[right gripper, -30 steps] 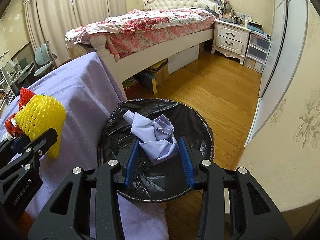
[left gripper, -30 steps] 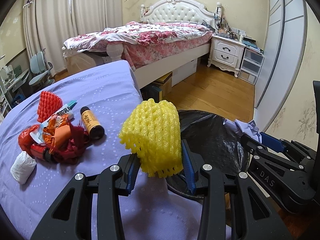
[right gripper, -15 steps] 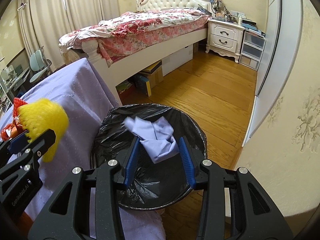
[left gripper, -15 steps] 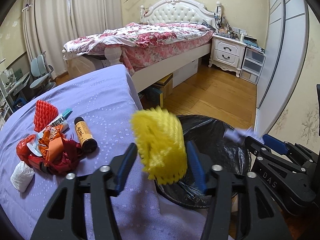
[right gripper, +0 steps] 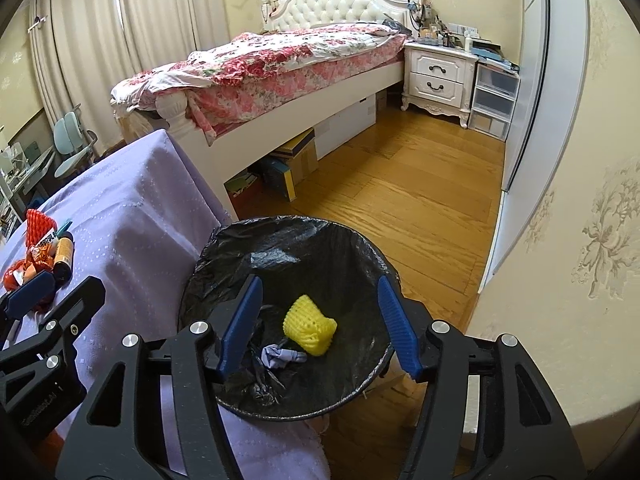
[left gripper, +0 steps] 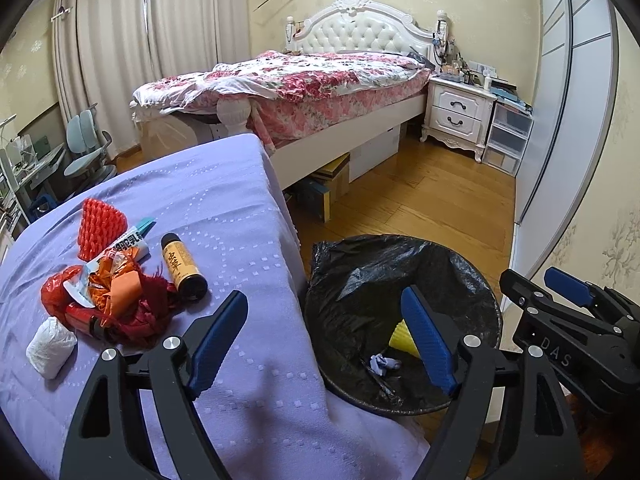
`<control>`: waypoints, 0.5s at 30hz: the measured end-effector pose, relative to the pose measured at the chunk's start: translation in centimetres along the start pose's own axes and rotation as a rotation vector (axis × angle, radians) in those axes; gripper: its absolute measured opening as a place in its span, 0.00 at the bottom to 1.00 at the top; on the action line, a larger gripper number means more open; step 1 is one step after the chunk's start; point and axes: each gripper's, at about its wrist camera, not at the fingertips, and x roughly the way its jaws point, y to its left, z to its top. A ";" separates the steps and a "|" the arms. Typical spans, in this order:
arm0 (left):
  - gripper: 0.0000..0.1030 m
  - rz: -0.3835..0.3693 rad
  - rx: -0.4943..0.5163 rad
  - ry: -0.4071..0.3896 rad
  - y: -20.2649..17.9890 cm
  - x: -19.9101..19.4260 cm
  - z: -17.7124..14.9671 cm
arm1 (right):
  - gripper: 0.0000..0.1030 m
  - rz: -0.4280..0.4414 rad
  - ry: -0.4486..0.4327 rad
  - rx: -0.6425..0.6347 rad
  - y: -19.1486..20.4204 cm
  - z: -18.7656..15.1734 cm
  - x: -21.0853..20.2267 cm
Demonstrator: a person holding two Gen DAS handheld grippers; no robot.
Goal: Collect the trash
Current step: 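Move both grippers back to the pile and grasp the white tissue wad with the left gripper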
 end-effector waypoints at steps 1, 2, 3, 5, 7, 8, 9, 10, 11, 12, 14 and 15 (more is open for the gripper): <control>0.77 0.003 -0.003 0.000 0.2 -0.1 0.0 | 0.58 0.001 -0.001 -0.001 0.1 0.0 -0.1; 0.77 0.008 -0.006 0.001 0.5 -0.2 -0.2 | 0.58 0.004 -0.001 -0.002 0.2 0.0 -0.2; 0.77 0.011 -0.009 0.002 0.7 -0.3 -0.2 | 0.58 0.005 0.000 -0.004 0.3 0.0 -0.3; 0.77 0.022 -0.018 0.004 1.4 -0.6 -0.4 | 0.59 0.011 0.000 -0.007 0.7 0.0 -0.4; 0.77 0.034 -0.029 0.006 2.2 -0.9 -0.7 | 0.59 0.022 0.001 -0.011 1.1 -0.1 -0.6; 0.77 0.043 -0.037 0.009 2.7 -1.1 -0.9 | 0.59 0.031 0.002 -0.017 1.6 -0.2 -0.7; 0.77 0.049 -0.041 0.012 3.1 -1.2 -1.1 | 0.59 0.036 0.002 -0.022 1.8 -0.3 -0.8; 0.77 0.057 -0.047 0.014 3.6 -1.3 -1.2 | 0.59 0.041 0.003 -0.027 2.1 -0.3 -0.8; 0.77 0.066 -0.053 0.014 4.0 -1.5 -1.4 | 0.59 0.049 0.005 -0.034 2.5 -0.4 -0.9; 0.77 0.082 -0.061 0.015 4.8 -1.7 -1.7 | 0.59 0.060 0.009 -0.042 3.1 -0.5 -0.9; 0.77 0.101 -0.070 0.015 5.7 -2.1 -2.2 | 0.59 0.084 0.019 -0.059 4.2 -0.8 -0.9; 0.77 0.112 -0.078 0.018 6.4 -2.3 -2.5 | 0.59 0.091 0.021 -0.066 4.7 -0.9 -0.9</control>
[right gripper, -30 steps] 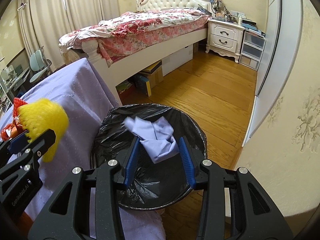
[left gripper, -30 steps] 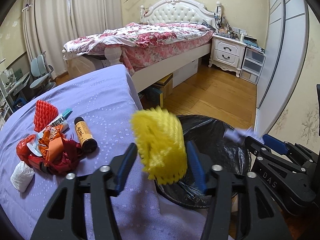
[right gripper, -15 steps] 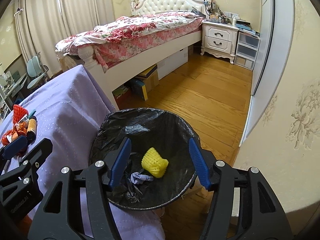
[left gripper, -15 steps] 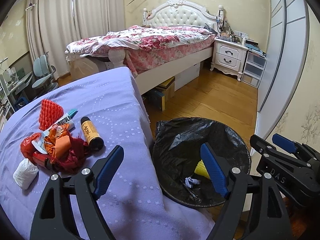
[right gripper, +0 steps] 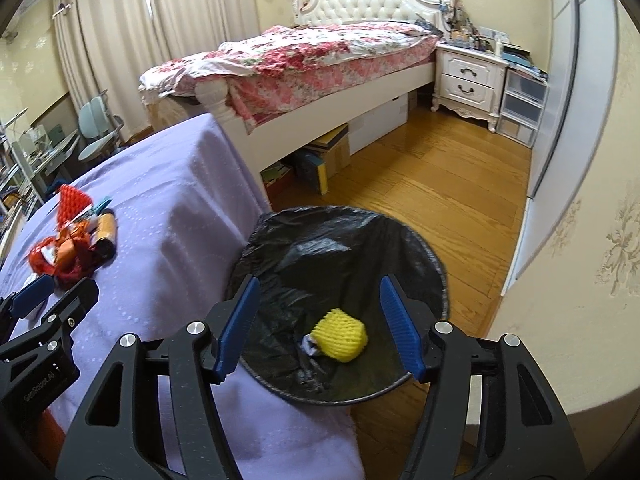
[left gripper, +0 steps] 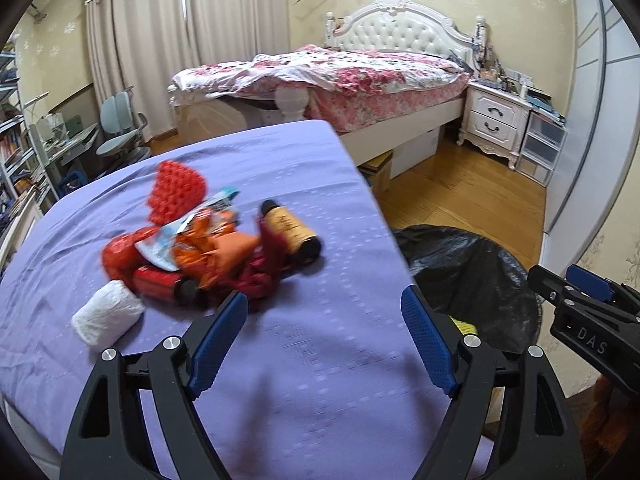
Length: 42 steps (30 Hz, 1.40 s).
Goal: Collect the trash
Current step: 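Move both grippers back to the pile and grasp the white tissue wad with the left gripper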
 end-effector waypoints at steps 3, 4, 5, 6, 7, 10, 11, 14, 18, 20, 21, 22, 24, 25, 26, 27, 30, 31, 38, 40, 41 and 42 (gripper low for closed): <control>0.77 0.031 -0.031 0.011 2.2 -0.3 -0.7 | 0.59 0.026 0.006 -0.037 2.0 -0.1 0.0; 0.77 0.037 -0.038 0.013 2.7 -0.4 -1.0 | 0.59 0.037 0.008 -0.052 2.7 -0.2 0.0; 0.77 0.046 -0.046 0.014 3.3 -0.6 -1.2 | 0.59 0.044 0.009 -0.060 3.1 -0.2 0.0; 0.77 0.058 -0.054 0.016 3.9 -0.7 -1.4 | 0.59 0.057 0.012 -0.073 3.9 -0.3 0.0; 0.77 0.071 -0.064 0.017 4.7 -0.8 -1.6 | 0.59 0.067 0.014 -0.082 4.5 -0.4 -0.1; 0.77 0.100 -0.087 0.019 6.5 -1.2 -2.2 | 0.59 0.095 0.023 -0.118 6.5 -0.6 -0.1; 0.77 0.108 -0.095 0.020 7.0 -1.2 -2.3 | 0.59 0.105 0.026 -0.129 7.1 -0.6 -0.1; 0.77 0.136 -0.123 0.022 8.9 -1.4 -2.8 | 0.59 0.132 0.035 -0.168 9.2 -0.9 -0.2; 0.77 0.173 -0.163 0.028 11.2 -1.4 -3.1 | 0.59 0.155 0.045 -0.205 11.3 -1.3 -0.1; 0.77 0.188 -0.184 0.033 12.4 -1.3 -3.2 | 0.59 0.164 0.051 -0.219 12.1 -1.4 0.0; 0.77 0.192 -0.189 0.034 12.9 -1.2 -3.3 | 0.59 0.169 0.054 -0.229 12.7 -1.5 0.1; 0.77 0.196 -0.194 0.036 13.3 -1.1 -3.3 | 0.59 0.172 0.058 -0.238 13.2 -1.6 0.1; 0.77 0.201 -0.198 0.040 13.9 -0.9 -3.2 | 0.60 0.177 0.064 -0.251 13.8 -1.8 0.3; 0.77 0.201 -0.198 0.044 14.1 -0.8 -3.1 | 0.60 0.179 0.067 -0.257 14.2 -1.9 0.3; 0.77 0.200 -0.198 0.048 14.4 -0.6 -3.1 | 0.60 0.182 0.072 -0.263 14.6 -1.9 0.5; 0.77 0.196 -0.196 0.057 14.6 -0.4 -3.0 | 0.60 0.184 0.074 -0.267 14.9 -1.9 0.5; 0.77 0.185 -0.194 0.075 15.2 0.2 -2.9 | 0.61 0.190 0.076 -0.281 15.6 -1.9 0.8; 0.77 0.176 -0.196 0.086 15.3 0.5 -2.8 | 0.61 0.193 0.078 -0.283 15.9 -1.9 0.9; 0.77 0.129 -0.192 0.147 15.8 1.5 -2.6 | 0.62 0.211 0.083 -0.298 17.2 -1.7 1.5; 0.77 0.125 -0.181 0.149 15.7 1.5 -2.7 | 0.63 0.217 0.086 -0.301 17.6 -1.6 1.6; 0.77 0.125 -0.172 0.149 15.5 1.4 -2.7 | 0.63 0.219 0.088 -0.304 17.7 -1.6 1.6; 0.75 0.126 -0.167 0.147 15.5 1.5 -2.7 | 0.63 0.222 0.089 -0.306 17.9 -1.6 1.7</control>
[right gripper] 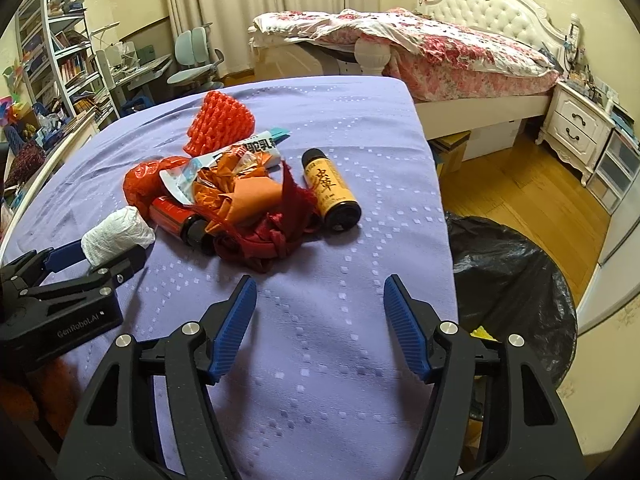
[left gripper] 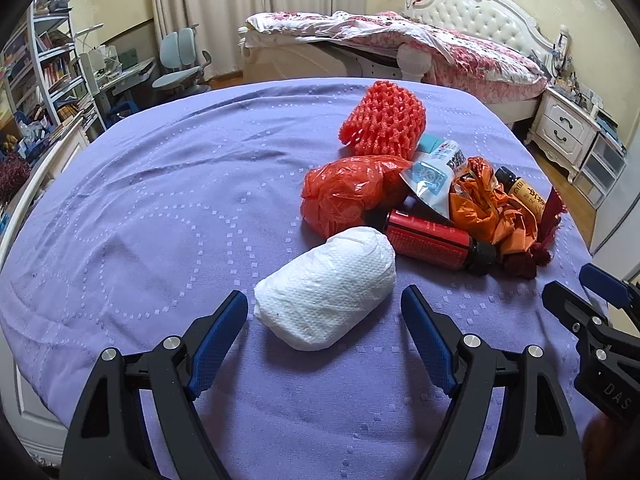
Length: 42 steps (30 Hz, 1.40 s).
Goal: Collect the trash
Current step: 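Move both grippers back to the pile and grasp the white tissue wad with the left gripper, then grasp the red plastic ribbon with the right gripper while the left holds the tissue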
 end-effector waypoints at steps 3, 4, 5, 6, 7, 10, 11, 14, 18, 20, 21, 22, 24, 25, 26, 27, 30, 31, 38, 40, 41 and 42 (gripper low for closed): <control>0.61 -0.001 0.023 0.011 -0.3 0.2 -0.2 | 0.63 0.007 0.002 -0.009 0.4 0.1 0.1; 0.59 -0.008 0.023 0.006 -0.4 0.2 -0.2 | 0.63 0.009 0.002 -0.011 0.6 0.2 0.1; 0.55 -0.008 0.025 0.004 -0.4 0.2 -0.3 | 0.63 0.010 0.001 -0.013 0.7 0.2 0.2; 0.55 -0.012 0.025 0.002 -0.3 0.1 -0.3 | 0.63 0.011 0.001 -0.015 0.8 0.3 0.2; 0.53 -0.013 0.024 0.000 -0.3 0.1 -0.4 | 0.63 0.011 0.002 -0.016 0.9 0.4 0.2; 0.51 -0.016 0.017 -0.004 -0.2 -0.1 -0.6 | 0.63 0.013 0.002 -0.017 1.3 0.7 0.4; 0.51 -0.016 0.015 -0.005 -0.2 -0.1 -0.7 | 0.63 0.013 0.001 -0.018 1.3 0.7 0.4; 0.51 -0.016 0.006 -0.013 -0.1 -0.4 -1.0 | 0.63 0.009 -0.001 -0.024 1.6 1.1 0.6; 0.51 -0.010 0.001 -0.020 0.0 -0.6 -1.3 | 0.63 0.011 0.014 -0.027 2.1 1.4 1.3; 0.51 -0.010 -0.009 -0.021 0.2 -0.7 -1.3 | 0.63 0.012 0.018 -0.034 2.5 1.6 1.5; 0.51 -0.006 -0.015 -0.022 0.3 -0.7 -1.3 | 0.63 0.011 0.019 -0.037 2.6 1.6 1.5; 0.51 -0.002 -0.020 -0.023 0.5 -0.7 -1.3 | 0.63 0.010 0.023 -0.041 2.8 1.7 1.7; 0.51 0.005 -0.035 -0.024 0.9 -0.7 -1.3 | 0.63 0.011 0.032 -0.045 3.0 1.8 2.0; 0.51 0.006 -0.040 -0.024 1.0 -0.7 -1.3 | 0.61 0.013 0.040 -0.048 3.1 1.8 2.2; 0.51 0.008 -0.045 -0.024 1.1 -0.7 -1.3 | 0.55 0.015 0.044 -0.048 3.2 1.7 2.4; 0.51 0.009 -0.048 -0.025 1.2 -0.7 -1.3 | 0.53 0.013 0.043 -0.050 3.2 1.7 2.3; 0.51 0.011 -0.055 -0.026 1.4 -0.7 -1.4 | 0.43 0.022 0.039 -0.054 3.2 1.6 2.1; 0.51 0.011 -0.057 -0.027 1.5 -0.8 -1.4 | 0.41 0.028 0.039 -0.051 3.1 1.5 2.0; 0.51 0.010 -0.067 -0.029 1.4 -1.1 -1.7 | 0.31 0.070 0.036 -0.018 2.3 0.9 1.2; 0.51 0.010 -0.069 -0.028 1.4 -1.1 -1.8 | 0.30 0.076 0.033 -0.013 2.2 0.7 0.8; 0.51 0.007 -0.070 -0.028 1.4 -1.2 -1.8 | 0.30 0.078 0.032 -0.011 2.1 0.7 0.7; 0.51 0.006 -0.072 -0.028 1.4 -1.2 -1.9 | 0.30 0.080 0.030 -0.009 1.9 0.6 0.5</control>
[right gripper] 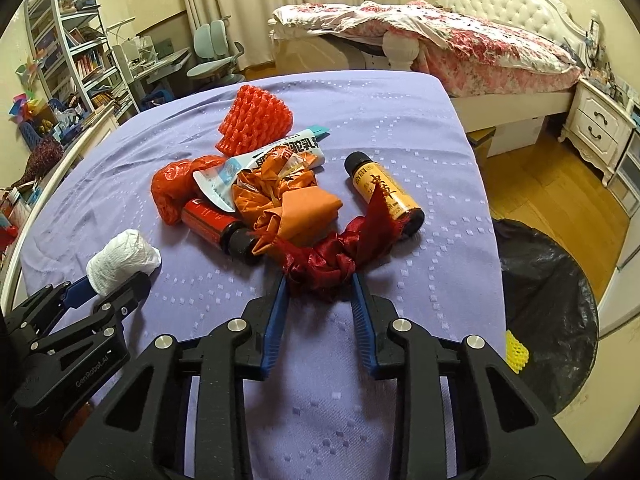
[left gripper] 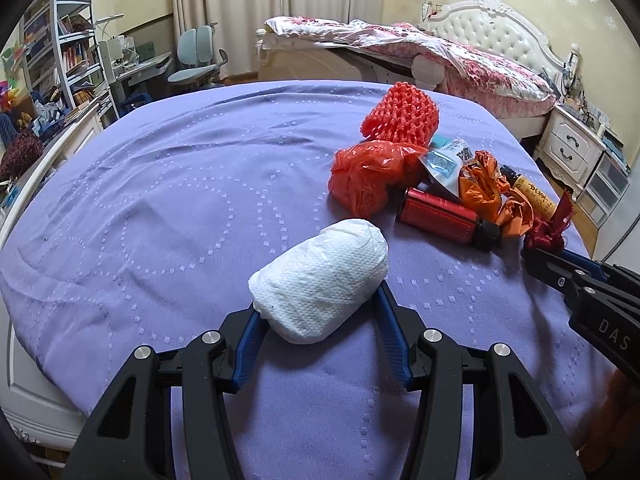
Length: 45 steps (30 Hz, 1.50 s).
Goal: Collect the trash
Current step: 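Grasp the red plastic ribbon with the right gripper while the left holds the tissue, then carry the tissue and red ribbon over the bin and release both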
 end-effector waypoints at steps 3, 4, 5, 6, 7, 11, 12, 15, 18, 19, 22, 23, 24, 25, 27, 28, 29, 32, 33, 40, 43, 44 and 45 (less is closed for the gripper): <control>0.51 -0.003 -0.005 0.000 0.0 -0.3 -0.3 | 0.29 0.005 -0.006 0.007 -0.4 -0.4 -0.7; 0.51 -0.003 -0.006 0.000 -0.1 -0.3 -0.4 | 0.29 0.005 -0.009 0.008 -0.5 -0.5 -1.0; 0.51 -0.004 -0.007 0.001 -0.2 -0.4 -0.5 | 0.29 0.005 -0.011 0.009 -0.7 -0.7 -1.2; 0.51 -0.005 -0.008 0.001 -0.3 -0.4 -0.5 | 0.29 0.005 -0.012 0.011 -0.9 -0.8 -1.5; 0.51 -0.007 -0.007 0.001 -0.5 -0.6 -0.6 | 0.29 0.005 -0.013 0.012 -1.0 -1.0 -1.7; 0.51 -0.018 -0.004 -0.002 -1.0 -1.0 -0.9 | 0.29 -0.005 -0.020 0.023 -2.0 -1.8 -2.5; 0.51 -0.021 -0.001 -0.004 -1.3 -1.2 -1.0 | 0.29 -0.006 -0.020 0.026 -2.1 -1.9 -2.7; 0.51 -0.034 0.011 -0.015 -2.1 -1.7 -1.1 | 0.29 -0.020 -0.026 0.044 -3.1 -2.5 -3.4; 0.51 -0.051 0.024 -0.035 -3.2 -2.3 -1.3 | 0.29 -0.035 -0.034 0.067 -4.4 -2.9 -4.2; 0.51 -0.057 0.029 -0.042 -3.6 -2.5 -1.3 | 0.29 -0.042 -0.038 0.076 -5.0 -3.1 -4.5; 0.51 -0.079 0.043 -0.049 -4.9 -2.9 -1.3 | 0.29 -0.065 -0.054 0.095 -6.4 -3.5 -5.5; 0.51 -0.087 0.047 -0.050 -5.2 -2.9 -1.2 | 0.29 -0.073 -0.059 0.102 -6.9 -3.7 -5.8; 0.51 -0.098 0.053 -0.051 -5.8 -3.1 -1.2 | 0.29 -0.078 -0.062 0.106 -7.2 -3.8 -6.0; 0.51 -0.104 0.059 -0.051 -6.3 -3.1 -1.1 | 0.29 -0.092 -0.069 0.116 -7.9 -4.0 -6.4; 0.51 -0.118 0.077 -0.055 -7.3 -3.3 -1.0 | 0.29 -0.106 -0.075 0.128 -8.7 -4.3 -6.8; 0.51 -0.125 0.089 -0.058 -8.0 -3.4 -1.0 | 0.29 -0.116 -0.078 0.142 -9.4 -4.5 -7.1; 0.51 -0.130 0.097 -0.059 -8.5 -3.4 -1.1 | 0.29 -0.123 -0.079 0.154 -10.0 -4.7 -7.2; 0.51 -0.158 0.127 -0.056 -10.5 -3.4 -1.0 | 0.29 -0.141 -0.079 0.185 -11.8 -5.2 -7.6; 0.51 -0.165 0.139 -0.058 -11.3 -3.4 -1.0 | 0.29 -0.147 -0.076 0.197 -12.5 -5.4 -7.7; 0.51 -0.206 0.214 -0.056 -15.8 -3.1 -0.9 | 0.29 -0.179 -0.080 0.247 -15.7 -6.0 -8.0; 0.51 -0.218 0.231 -0.059 -17.6 -2.9 -0.8 | 0.30 -0.181 -0.083 0.263 -16.6 -6.2 -8.1; 0.51 -0.220 0.236 -0.061 -18.0 -2.9 -0.7 | 0.30 -0.182 -0.084 0.268 -17.0 -6.3 -8.1; 0.51 -0.223 0.241 -0.063 -18.5 -2.9 -0.6 | 0.30 -0.183 -0.085 0.272 -17.2 -6.3 -8.1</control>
